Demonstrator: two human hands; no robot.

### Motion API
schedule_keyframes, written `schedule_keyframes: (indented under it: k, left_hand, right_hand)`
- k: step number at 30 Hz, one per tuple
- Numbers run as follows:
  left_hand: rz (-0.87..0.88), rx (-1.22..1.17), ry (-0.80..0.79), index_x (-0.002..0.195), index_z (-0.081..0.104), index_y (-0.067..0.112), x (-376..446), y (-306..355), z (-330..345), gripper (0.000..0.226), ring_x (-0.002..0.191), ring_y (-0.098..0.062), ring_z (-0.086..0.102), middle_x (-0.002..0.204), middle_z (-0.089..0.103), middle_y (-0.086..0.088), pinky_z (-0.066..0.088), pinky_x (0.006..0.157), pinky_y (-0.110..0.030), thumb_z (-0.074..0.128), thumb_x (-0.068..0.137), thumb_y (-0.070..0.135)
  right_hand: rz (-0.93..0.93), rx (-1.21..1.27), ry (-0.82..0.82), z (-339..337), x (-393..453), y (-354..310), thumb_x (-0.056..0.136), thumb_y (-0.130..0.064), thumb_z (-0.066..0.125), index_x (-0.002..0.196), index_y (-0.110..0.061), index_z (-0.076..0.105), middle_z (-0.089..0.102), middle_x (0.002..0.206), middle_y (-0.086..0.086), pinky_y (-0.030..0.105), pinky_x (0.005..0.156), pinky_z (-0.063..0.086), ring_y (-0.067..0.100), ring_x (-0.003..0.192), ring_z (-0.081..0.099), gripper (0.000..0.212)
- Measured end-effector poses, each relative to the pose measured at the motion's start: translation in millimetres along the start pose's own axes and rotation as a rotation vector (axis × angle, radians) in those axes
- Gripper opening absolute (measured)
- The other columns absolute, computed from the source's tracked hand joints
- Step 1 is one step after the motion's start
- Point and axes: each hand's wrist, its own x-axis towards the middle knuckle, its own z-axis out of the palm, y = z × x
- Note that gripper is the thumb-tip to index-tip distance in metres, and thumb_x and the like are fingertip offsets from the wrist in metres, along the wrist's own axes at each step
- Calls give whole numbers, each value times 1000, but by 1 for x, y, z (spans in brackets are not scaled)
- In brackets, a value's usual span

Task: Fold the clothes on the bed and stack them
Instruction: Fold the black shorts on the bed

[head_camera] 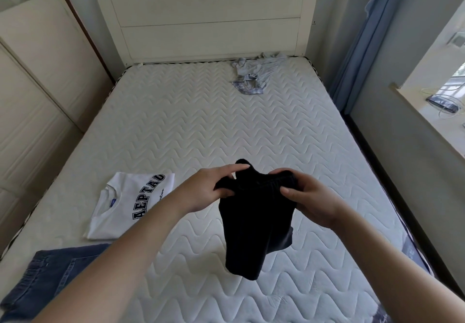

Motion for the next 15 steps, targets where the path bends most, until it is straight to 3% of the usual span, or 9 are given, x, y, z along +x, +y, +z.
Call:
schedule_keyframes:
  k: [4, 7, 9, 12, 15]
  left_hand:
    - [-16, 95, -102, 126, 43, 60, 10, 9, -9, 60, 94, 2, 61, 99, 64, 22, 49, 89, -23, 65, 90, 17]
    - [-20, 116, -62, 120, 42, 53, 13, 7, -7, 52, 88, -4, 64, 94, 66, 24, 52, 87, -40, 69, 86, 24]
    - [-25, 84, -84, 121, 42, 54, 12, 5, -7, 53, 88, -4, 65, 95, 67, 22, 52, 87, -35, 71, 85, 26]
    - [-43, 33, -195, 117, 49, 59, 13, 5, -5, 53, 90, 2, 64, 98, 68, 20, 46, 80, -10, 74, 83, 26]
    - [-86, 86, -252, 116, 57, 49, 17, 6, -4, 49, 88, 5, 63, 96, 69, 19, 47, 78, -14, 78, 77, 30]
  right_hand:
    - [46, 18, -54, 7, 5, 0, 87, -10, 64, 123, -6, 59, 64, 110, 14, 32, 85, 52, 25, 103, 62, 36]
    - [21, 40, -30, 5, 5, -3, 86, -12, 65, 120, -7, 61, 63, 108, 13, 31, 84, 53, 25, 101, 61, 35]
    - [9, 61, -33, 3, 3, -6, 86, -12, 65, 118, -9, 63, 63, 107, 13, 31, 83, 53, 24, 100, 62, 32]
    - [25, 62, -69, -1, 1, -6, 87, -11, 63, 120, -7, 60, 63, 108, 14, 32, 83, 53, 25, 100, 62, 33]
    - [42, 72, -85, -5, 1, -5, 87, -11, 63, 120, -7, 60, 63, 110, 15, 33, 85, 53, 26, 102, 62, 33]
